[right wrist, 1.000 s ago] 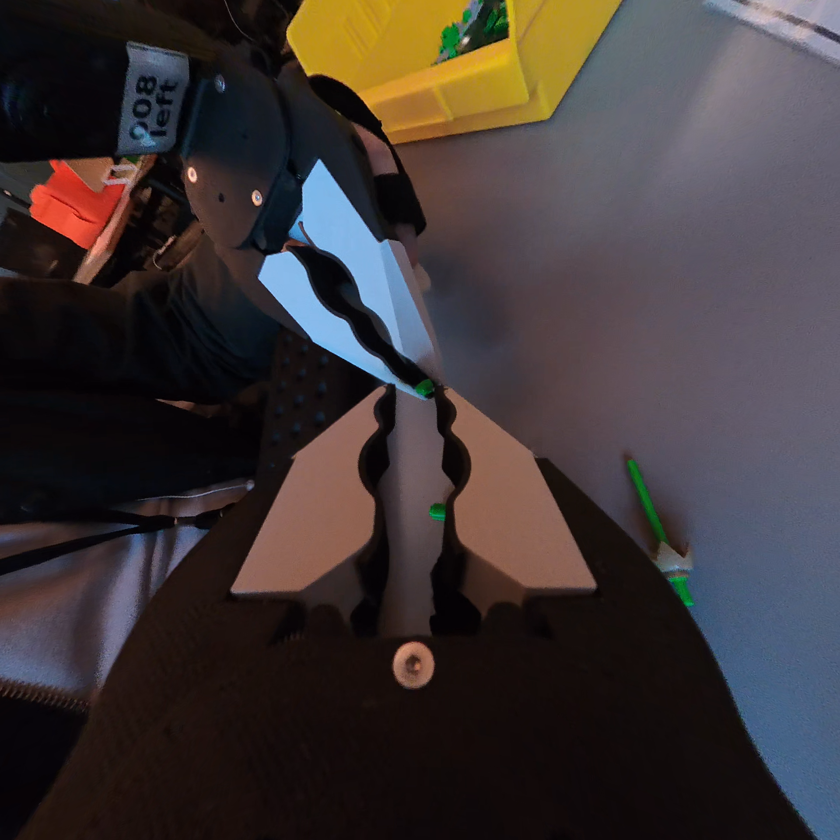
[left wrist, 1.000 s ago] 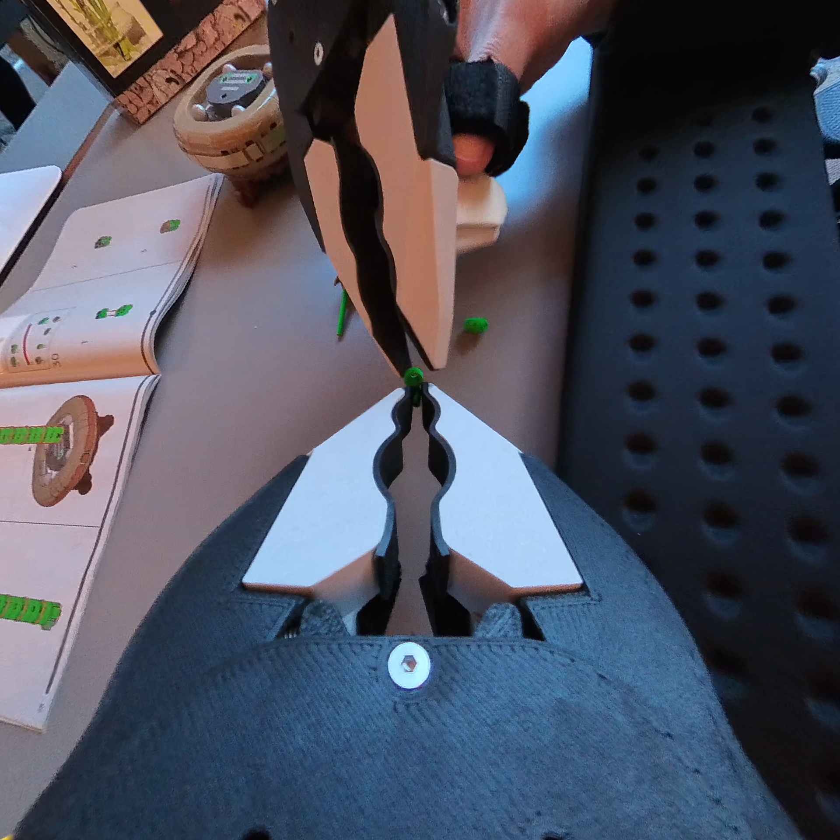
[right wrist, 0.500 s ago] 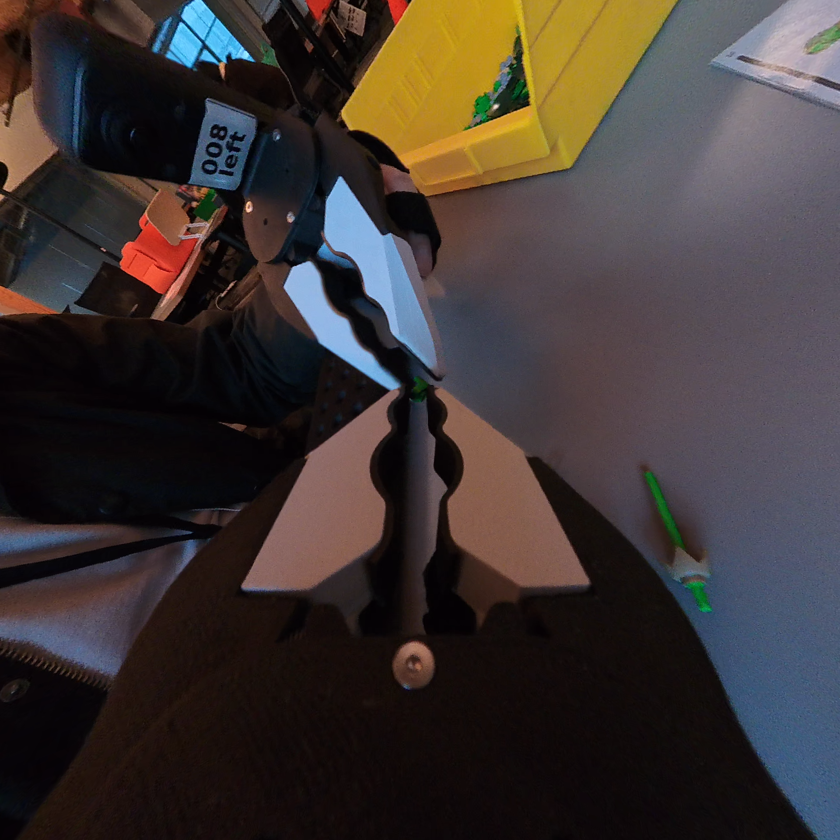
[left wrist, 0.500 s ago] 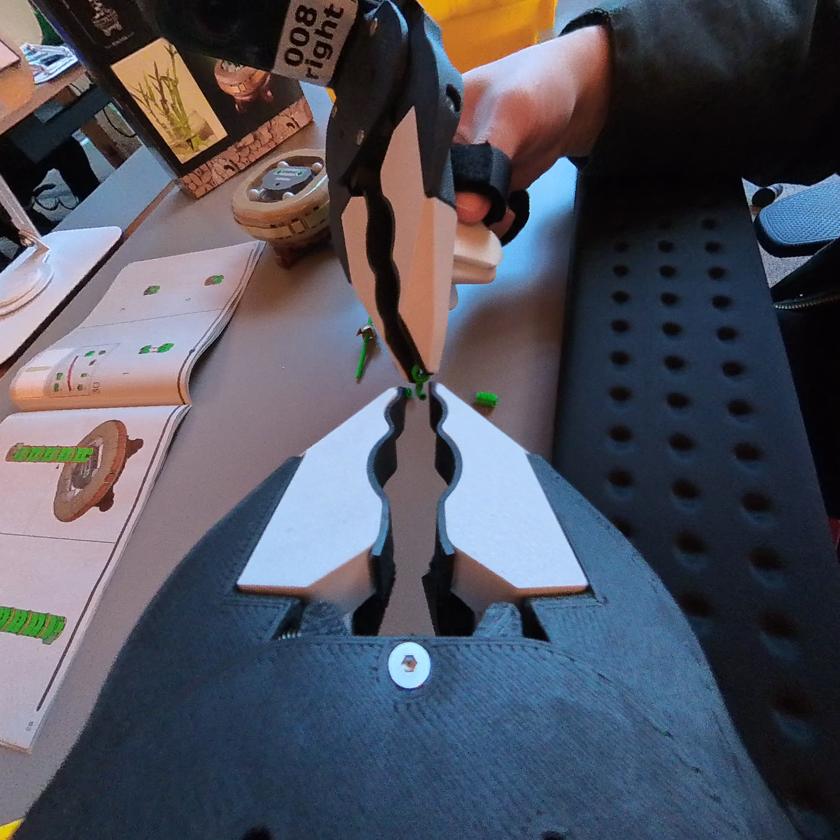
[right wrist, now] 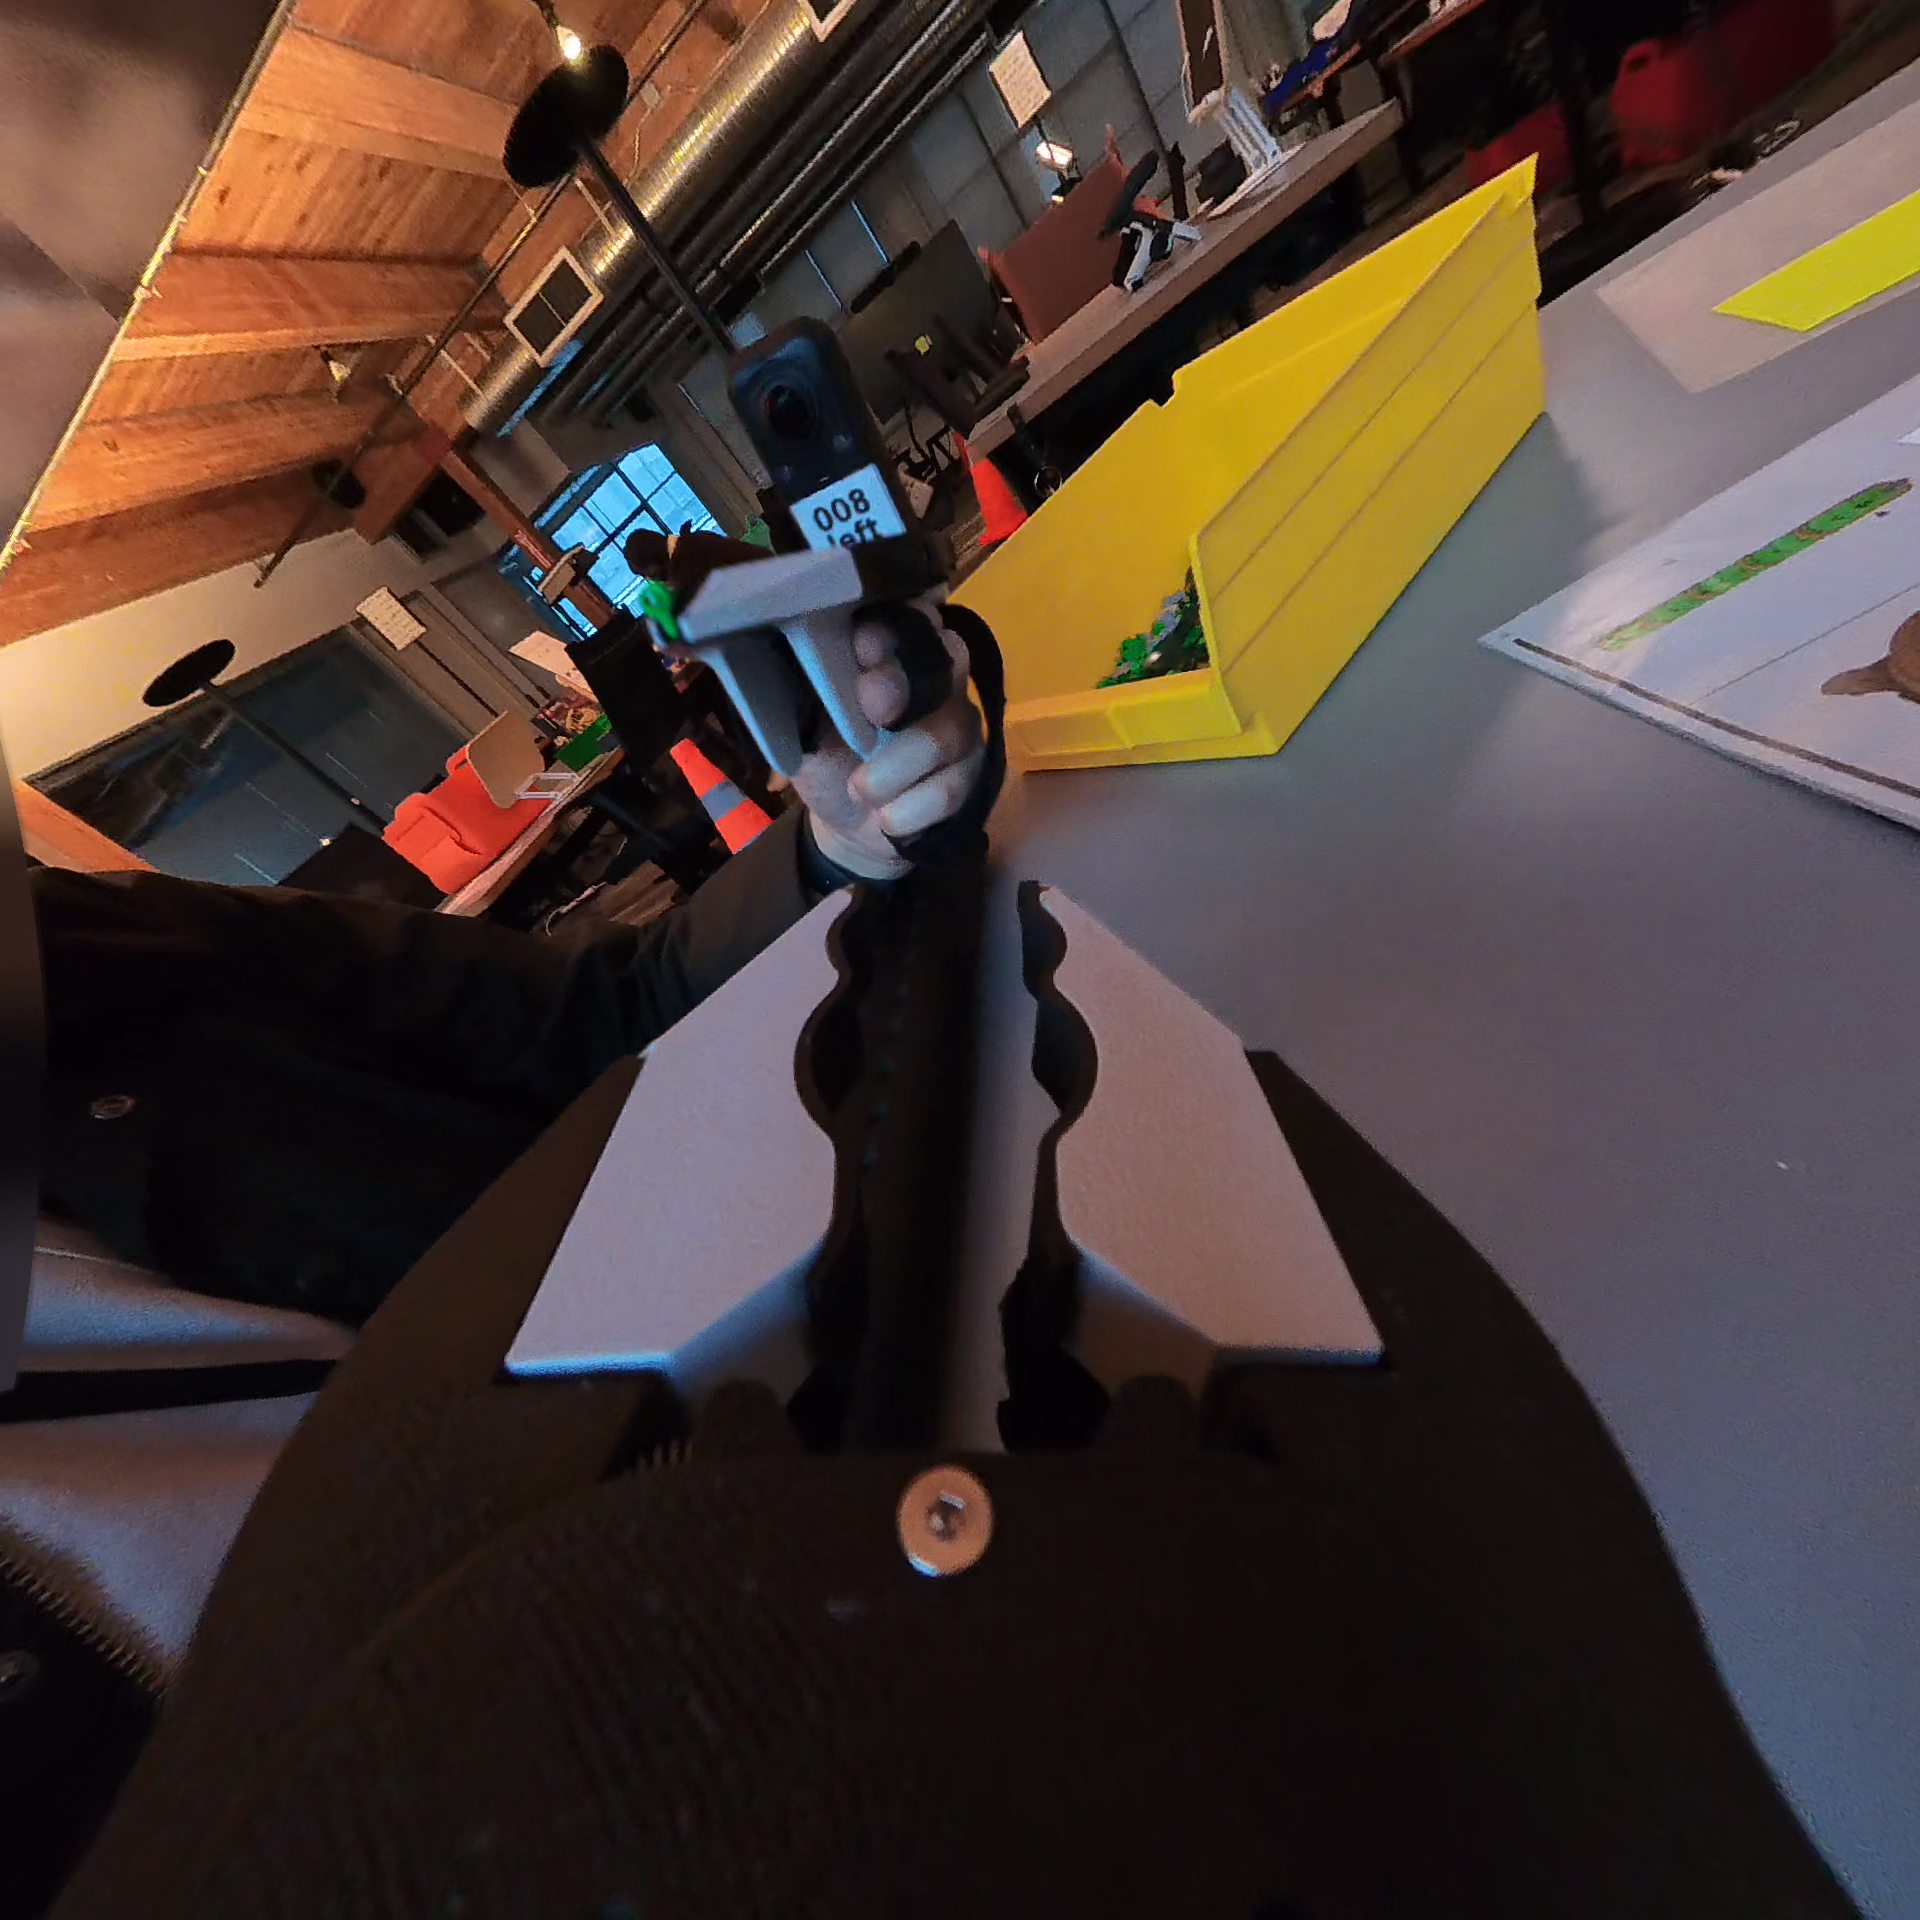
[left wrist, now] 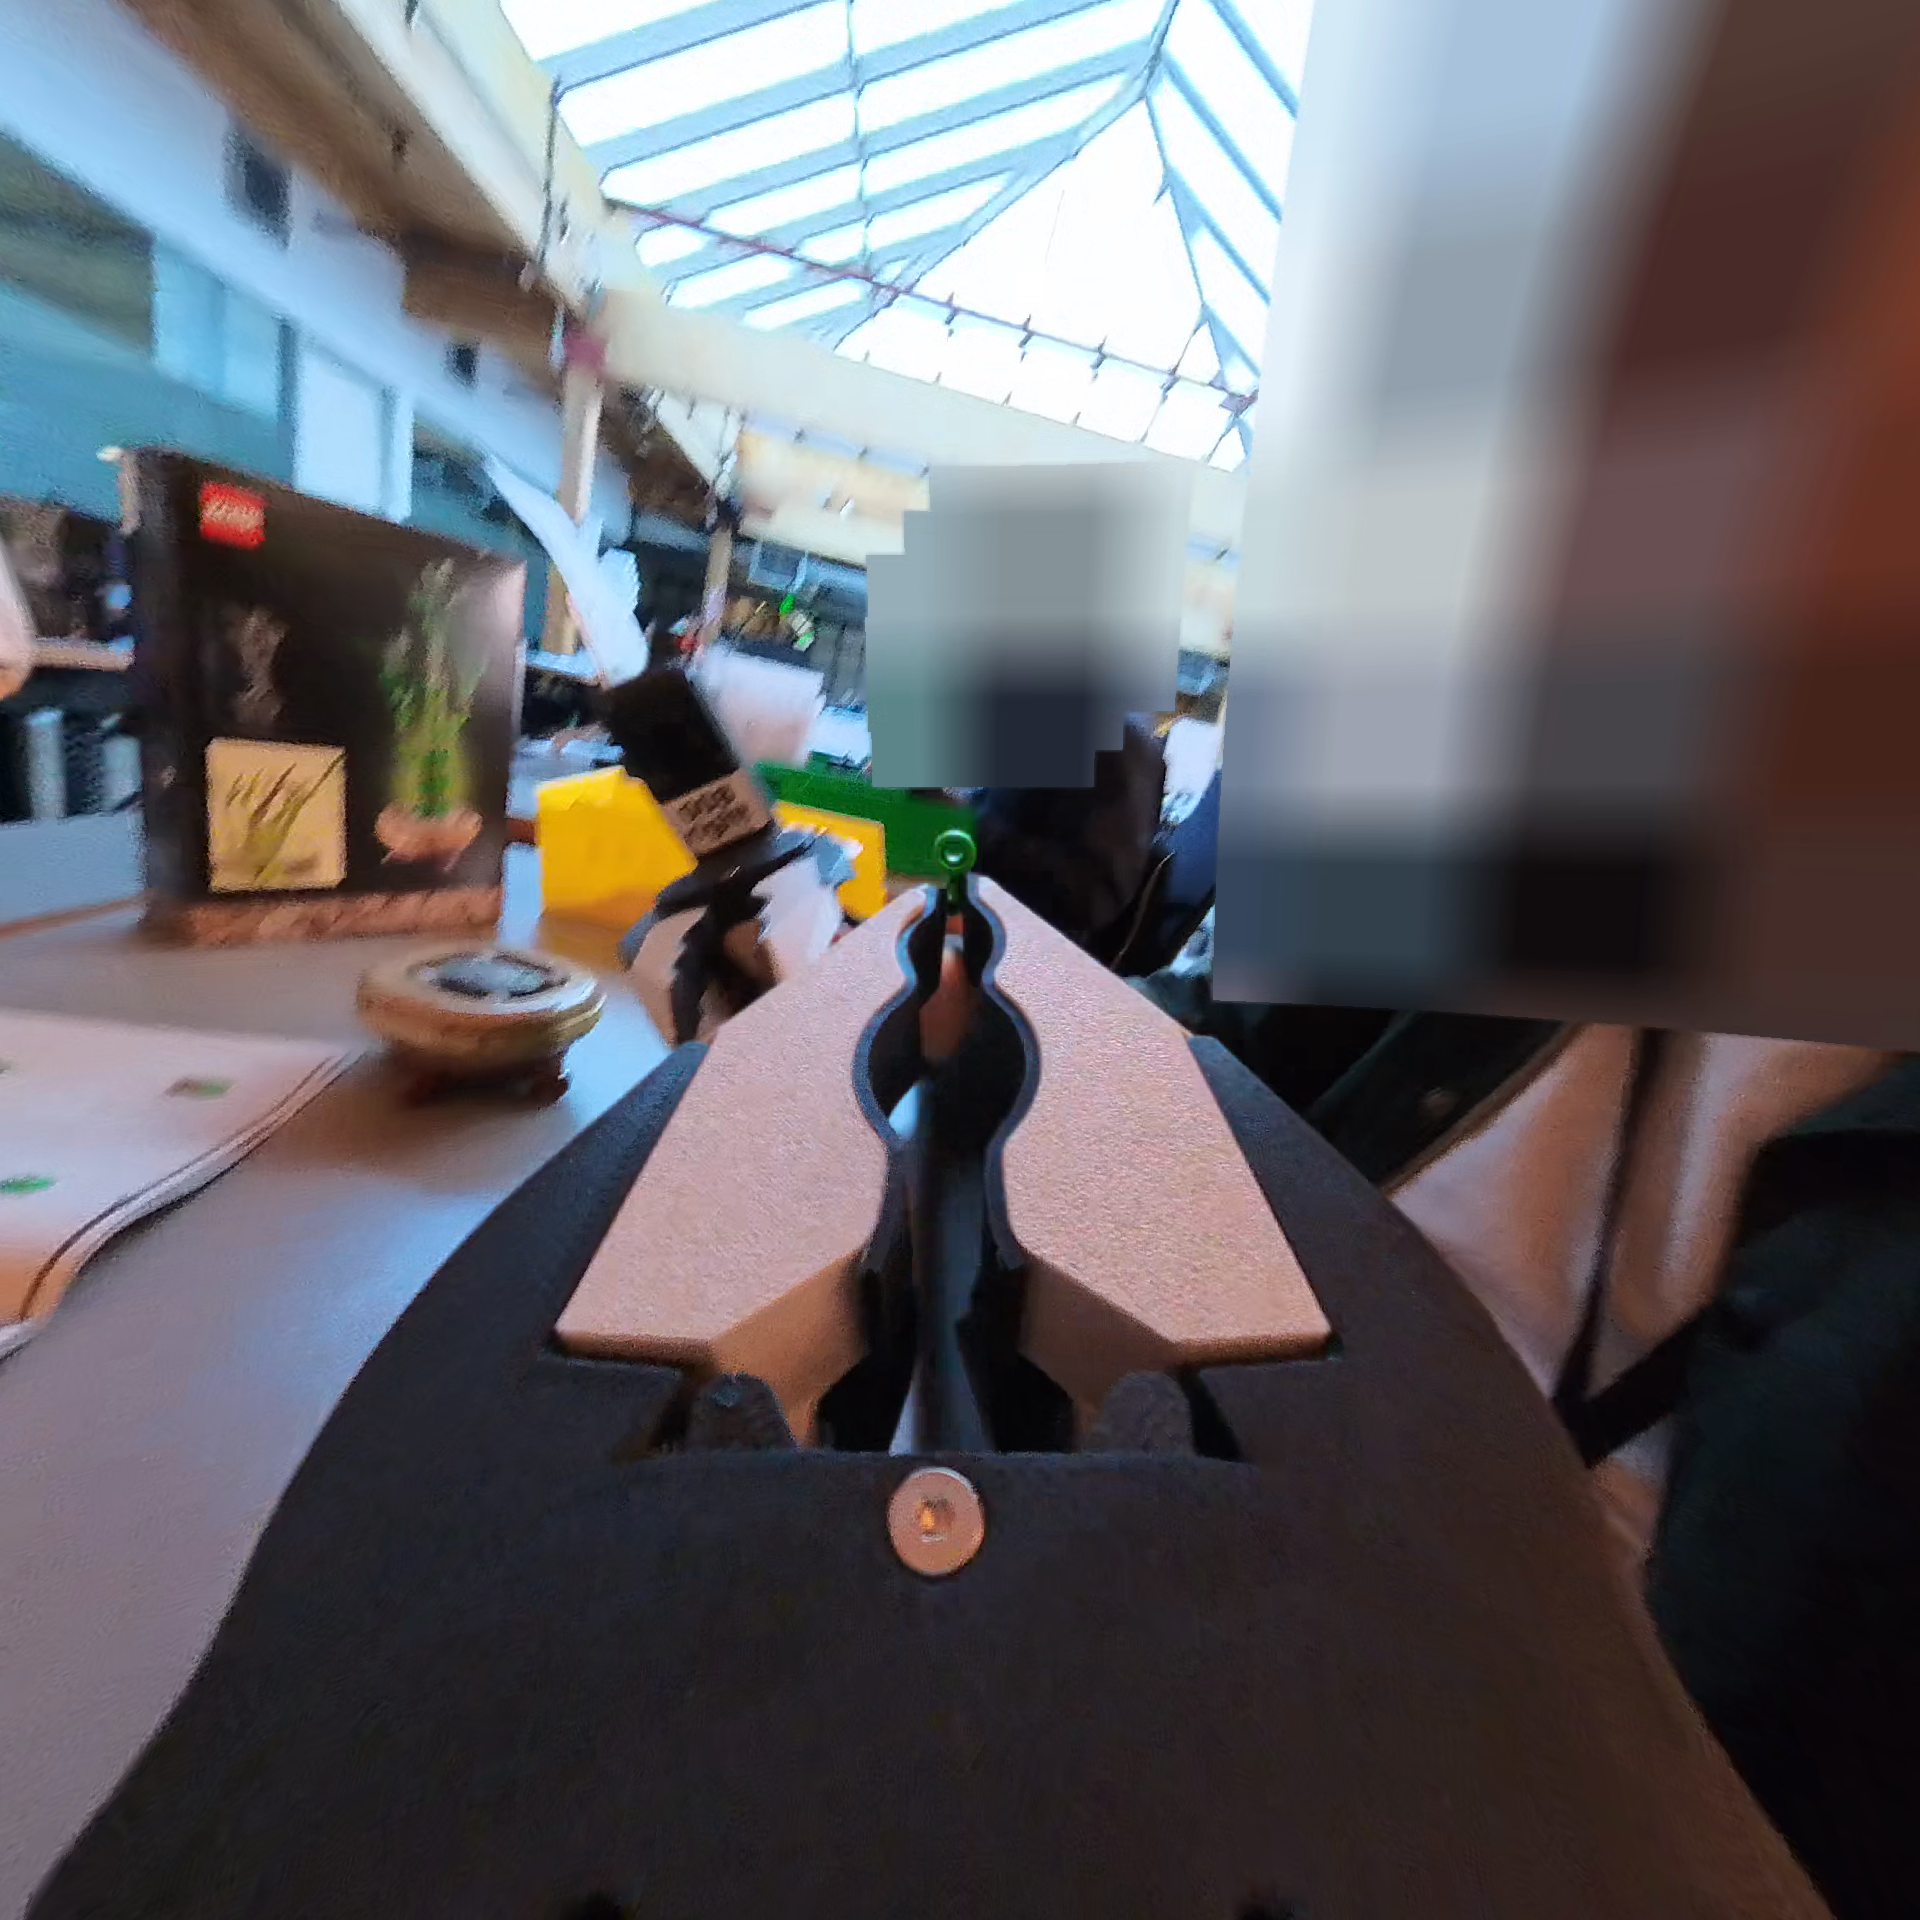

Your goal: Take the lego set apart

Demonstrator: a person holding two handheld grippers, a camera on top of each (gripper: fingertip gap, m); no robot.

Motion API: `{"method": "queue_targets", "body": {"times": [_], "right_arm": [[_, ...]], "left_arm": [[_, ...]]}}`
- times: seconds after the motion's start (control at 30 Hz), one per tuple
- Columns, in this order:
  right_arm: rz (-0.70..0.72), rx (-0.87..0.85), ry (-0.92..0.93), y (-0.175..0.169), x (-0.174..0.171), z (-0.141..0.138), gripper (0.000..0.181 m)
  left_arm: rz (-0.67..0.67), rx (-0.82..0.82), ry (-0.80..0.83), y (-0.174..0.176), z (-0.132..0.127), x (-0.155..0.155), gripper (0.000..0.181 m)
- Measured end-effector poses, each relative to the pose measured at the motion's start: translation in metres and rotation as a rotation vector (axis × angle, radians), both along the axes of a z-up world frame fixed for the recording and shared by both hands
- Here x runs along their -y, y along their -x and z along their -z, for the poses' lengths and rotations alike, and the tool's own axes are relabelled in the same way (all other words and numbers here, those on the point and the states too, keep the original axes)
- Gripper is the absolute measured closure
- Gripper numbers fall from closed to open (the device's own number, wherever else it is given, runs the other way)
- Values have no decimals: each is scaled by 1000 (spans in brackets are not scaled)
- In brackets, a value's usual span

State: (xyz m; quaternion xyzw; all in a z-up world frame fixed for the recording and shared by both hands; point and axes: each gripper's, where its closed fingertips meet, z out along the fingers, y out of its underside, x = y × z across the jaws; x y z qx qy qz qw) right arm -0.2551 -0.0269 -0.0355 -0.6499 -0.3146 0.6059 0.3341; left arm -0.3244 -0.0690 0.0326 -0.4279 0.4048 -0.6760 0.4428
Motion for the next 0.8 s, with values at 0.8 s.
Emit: {"method": "queue_targets", "body": {"times": [0.8], "right_arm": [[-15,231,-65,9,5,35,158]], "left_arm": [[-1615,-688,261,193,101,-163,164]]}}
